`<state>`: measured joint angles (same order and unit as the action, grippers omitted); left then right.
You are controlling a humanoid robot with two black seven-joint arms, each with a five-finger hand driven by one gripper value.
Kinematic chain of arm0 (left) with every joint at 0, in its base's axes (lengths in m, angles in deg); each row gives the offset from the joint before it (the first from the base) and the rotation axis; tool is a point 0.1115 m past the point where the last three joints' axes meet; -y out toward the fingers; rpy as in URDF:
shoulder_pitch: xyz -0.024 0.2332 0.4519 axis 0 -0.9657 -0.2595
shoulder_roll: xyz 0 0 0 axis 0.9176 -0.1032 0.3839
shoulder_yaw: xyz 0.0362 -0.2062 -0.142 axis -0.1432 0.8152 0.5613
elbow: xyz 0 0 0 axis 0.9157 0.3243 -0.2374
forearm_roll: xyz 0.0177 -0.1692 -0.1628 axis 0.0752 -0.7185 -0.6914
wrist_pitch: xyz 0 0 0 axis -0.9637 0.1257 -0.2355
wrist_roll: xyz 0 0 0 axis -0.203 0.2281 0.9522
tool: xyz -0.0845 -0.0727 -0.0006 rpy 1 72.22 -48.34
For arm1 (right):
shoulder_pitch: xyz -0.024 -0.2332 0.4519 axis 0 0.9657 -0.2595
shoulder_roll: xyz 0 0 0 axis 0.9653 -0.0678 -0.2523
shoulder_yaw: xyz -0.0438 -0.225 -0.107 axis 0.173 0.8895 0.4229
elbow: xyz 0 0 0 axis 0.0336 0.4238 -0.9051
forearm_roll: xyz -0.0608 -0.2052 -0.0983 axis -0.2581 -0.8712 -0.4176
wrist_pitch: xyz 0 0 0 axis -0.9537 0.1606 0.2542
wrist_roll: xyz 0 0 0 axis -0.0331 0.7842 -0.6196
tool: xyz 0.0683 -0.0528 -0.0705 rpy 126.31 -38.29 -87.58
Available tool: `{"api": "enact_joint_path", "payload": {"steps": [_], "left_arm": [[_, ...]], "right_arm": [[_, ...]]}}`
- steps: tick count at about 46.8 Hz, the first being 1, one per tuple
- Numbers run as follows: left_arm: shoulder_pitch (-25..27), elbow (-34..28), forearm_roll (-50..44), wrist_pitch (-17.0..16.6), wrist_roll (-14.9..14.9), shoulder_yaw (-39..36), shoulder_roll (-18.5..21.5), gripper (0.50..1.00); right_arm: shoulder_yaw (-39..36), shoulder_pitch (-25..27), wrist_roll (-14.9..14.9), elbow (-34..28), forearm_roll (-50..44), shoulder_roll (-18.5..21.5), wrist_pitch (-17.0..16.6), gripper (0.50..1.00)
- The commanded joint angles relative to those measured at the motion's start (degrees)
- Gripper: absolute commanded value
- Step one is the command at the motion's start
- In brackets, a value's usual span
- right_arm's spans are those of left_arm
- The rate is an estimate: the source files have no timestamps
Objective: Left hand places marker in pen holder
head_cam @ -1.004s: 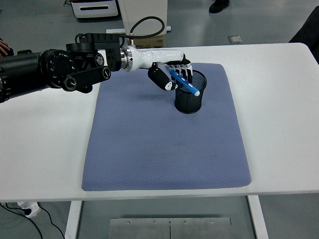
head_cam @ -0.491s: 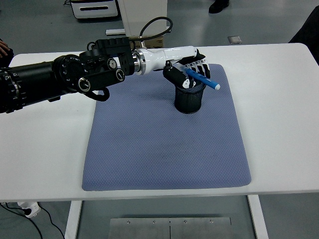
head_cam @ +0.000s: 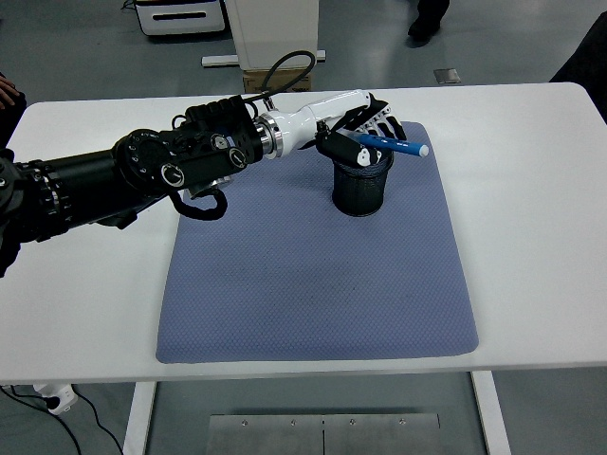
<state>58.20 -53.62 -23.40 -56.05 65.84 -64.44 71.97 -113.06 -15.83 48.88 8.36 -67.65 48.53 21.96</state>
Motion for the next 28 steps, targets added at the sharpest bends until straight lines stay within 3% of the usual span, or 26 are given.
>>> {"api": "enact_joint_path", "payload": {"steps": [1,16,28], "left_arm": [[-0.93,0.12,-1.18,-0.3,0.0,1.05,-0.44,0.5],[-3.4,1.61,-7.16,-0.48,0.01,3.86,-2.2,0.502],[-4.8,1.61,-11.2,-1.97,0.09,6.15,-3.08,0.601]], "right_arm": [[0.0,-0.02,0.0,0.0,0.0,0.0,-0.02,1.0],[0.0,-0.02,0.0,0.0,0.0,0.0,-0.02,1.0],[0.0,-0.02,0.0,0.0,0.0,0.0,-0.02,1.0]]}}
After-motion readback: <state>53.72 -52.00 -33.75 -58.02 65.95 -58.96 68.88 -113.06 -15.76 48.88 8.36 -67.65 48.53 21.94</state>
